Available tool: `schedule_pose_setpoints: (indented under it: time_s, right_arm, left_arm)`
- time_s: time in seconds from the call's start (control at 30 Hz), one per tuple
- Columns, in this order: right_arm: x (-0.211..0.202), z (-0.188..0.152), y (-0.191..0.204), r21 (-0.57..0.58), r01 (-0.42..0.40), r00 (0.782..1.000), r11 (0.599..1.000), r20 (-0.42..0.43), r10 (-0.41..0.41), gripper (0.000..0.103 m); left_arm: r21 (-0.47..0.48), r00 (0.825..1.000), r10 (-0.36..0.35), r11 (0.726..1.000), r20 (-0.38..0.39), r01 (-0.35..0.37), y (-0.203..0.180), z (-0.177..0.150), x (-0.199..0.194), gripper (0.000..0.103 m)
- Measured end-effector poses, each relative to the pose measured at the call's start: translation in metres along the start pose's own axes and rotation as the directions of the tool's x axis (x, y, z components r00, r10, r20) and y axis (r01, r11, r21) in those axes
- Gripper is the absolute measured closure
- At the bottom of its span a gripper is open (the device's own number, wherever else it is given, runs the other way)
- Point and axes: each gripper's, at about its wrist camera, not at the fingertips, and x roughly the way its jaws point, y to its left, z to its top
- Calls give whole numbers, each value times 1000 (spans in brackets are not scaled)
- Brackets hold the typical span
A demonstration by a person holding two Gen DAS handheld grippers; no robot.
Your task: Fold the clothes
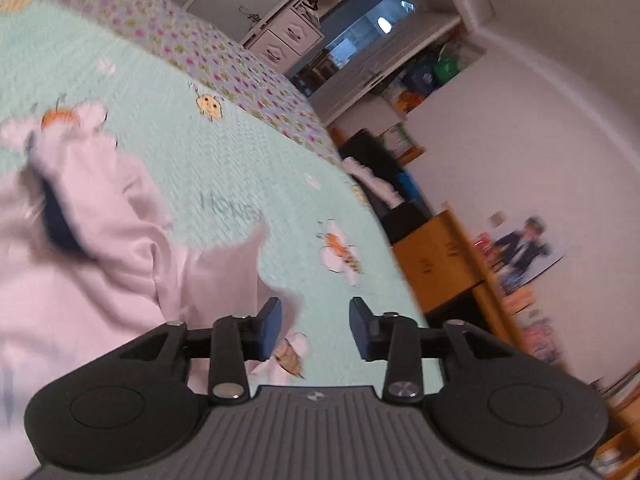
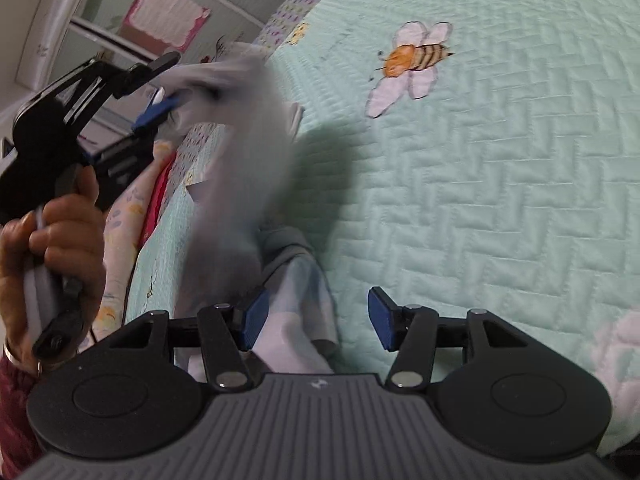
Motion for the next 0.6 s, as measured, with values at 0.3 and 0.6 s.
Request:
schedule_pose_setpoints:
  time_s: [0.3, 0.6]
  right_arm:
    - [6, 10, -8, 23, 26, 1000, 999, 15, -26, 47]
    - [40, 38, 35, -205, 105, 994, 973, 54, -96, 47]
  left_arm:
    - [-190, 956, 252, 956, 149, -223, 105, -38, -110, 49]
    - [-300, 897, 435, 868, 78, -395, 188, -50, -154, 49]
